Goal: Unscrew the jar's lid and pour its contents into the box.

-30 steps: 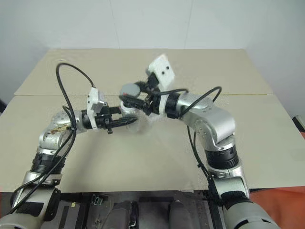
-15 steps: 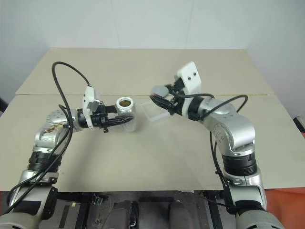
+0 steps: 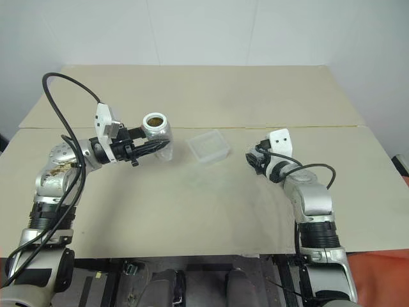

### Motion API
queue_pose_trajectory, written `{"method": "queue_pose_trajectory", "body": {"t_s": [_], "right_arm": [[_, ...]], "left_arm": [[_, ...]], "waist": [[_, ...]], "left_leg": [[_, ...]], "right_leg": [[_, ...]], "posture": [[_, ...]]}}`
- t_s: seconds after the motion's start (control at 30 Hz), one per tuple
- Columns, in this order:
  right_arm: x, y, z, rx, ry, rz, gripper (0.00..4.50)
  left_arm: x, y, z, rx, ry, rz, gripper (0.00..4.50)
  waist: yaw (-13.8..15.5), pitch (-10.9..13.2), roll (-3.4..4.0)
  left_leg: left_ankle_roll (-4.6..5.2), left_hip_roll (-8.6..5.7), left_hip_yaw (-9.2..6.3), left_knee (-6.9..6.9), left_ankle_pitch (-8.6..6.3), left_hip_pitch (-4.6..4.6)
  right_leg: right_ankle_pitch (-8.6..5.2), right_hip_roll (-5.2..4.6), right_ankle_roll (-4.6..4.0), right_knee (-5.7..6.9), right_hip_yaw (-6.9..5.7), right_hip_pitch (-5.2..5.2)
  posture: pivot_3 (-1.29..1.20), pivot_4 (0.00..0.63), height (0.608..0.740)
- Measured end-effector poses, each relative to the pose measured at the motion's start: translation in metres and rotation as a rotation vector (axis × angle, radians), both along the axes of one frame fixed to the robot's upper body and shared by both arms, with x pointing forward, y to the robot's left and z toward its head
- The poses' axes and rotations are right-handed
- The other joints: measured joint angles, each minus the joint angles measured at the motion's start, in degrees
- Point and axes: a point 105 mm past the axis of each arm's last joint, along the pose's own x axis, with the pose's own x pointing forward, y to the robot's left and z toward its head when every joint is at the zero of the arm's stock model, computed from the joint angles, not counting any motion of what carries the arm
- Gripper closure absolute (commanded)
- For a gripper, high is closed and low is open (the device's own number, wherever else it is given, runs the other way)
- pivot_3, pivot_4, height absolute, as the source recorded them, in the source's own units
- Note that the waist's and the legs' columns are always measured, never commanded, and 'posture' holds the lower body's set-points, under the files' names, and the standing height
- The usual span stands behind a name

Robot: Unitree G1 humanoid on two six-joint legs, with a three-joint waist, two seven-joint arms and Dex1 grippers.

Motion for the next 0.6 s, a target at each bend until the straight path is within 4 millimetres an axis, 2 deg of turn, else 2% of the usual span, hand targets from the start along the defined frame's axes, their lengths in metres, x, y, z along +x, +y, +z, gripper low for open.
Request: {"method": "queue_pose_trajectory", "body": {"t_s": [0.13, 0.3, 0.4, 0.5, 0.6], "right_arm": [[-0.001, 0.001, 0.000, -0.013, 0.004, 0.035, 0.12], [-0.008, -0.002, 0.017, -0.064, -0.012, 0.112, 0.05], [-0.017, -0.002, 0.029, -0.108, -0.006, 0.186, 0.05], [-0.023, 0.007, 0.048, -0.113, -0.022, 0.264, 0.05], [-0.028, 0.022, 0.076, -0.094, -0.052, 0.376, 0.05]], "left_arm": [[0.001, 0.000, 0.000, -0.001, 0.001, 0.005, 2.60], [0.002, 0.002, -0.001, -0.001, 0.004, 0.011, 2.60], [0.009, 0.007, -0.002, 0.025, -0.002, 0.048, 2.60], [0.022, 0.012, -0.001, 0.084, -0.044, 0.115, 2.60], [0.040, 0.005, 0.007, 0.164, -0.150, 0.183, 2.60]], "waist": [[0.04, 0.00, 0.00], [0.10, 0.00, 0.00], [0.15, 0.00, 0.00], [0.13, 0.00, 0.00], [0.30, 0.00, 0.00]], "left_leg": [[0.00, 0.00, -0.01, 0.00, 0.00, 0.00], [0.00, 0.00, -0.02, 0.00, 0.00, 0.01], [0.00, -0.01, -0.02, 0.00, 0.00, 0.01], [0.00, -0.02, -0.02, 0.00, 0.01, 0.02], [0.00, -0.04, -0.03, 0.00, 0.01, 0.02]], "right_leg": [[0.00, 0.00, 0.00, 0.00, 0.00, 0.01], [0.00, 0.01, 0.00, -0.01, -0.01, 0.01], [0.00, 0.01, 0.00, -0.05, -0.02, 0.02], [0.00, 0.01, 0.00, -0.07, -0.02, 0.02], [0.00, 0.01, 0.00, -0.09, -0.03, 0.04]], "posture": [[0.00, 0.150, 0.740], [0.00, 0.150, 0.740], [0.00, 0.150, 0.740], [0.00, 0.150, 0.740], [0.00, 0.150, 0.740]]}}
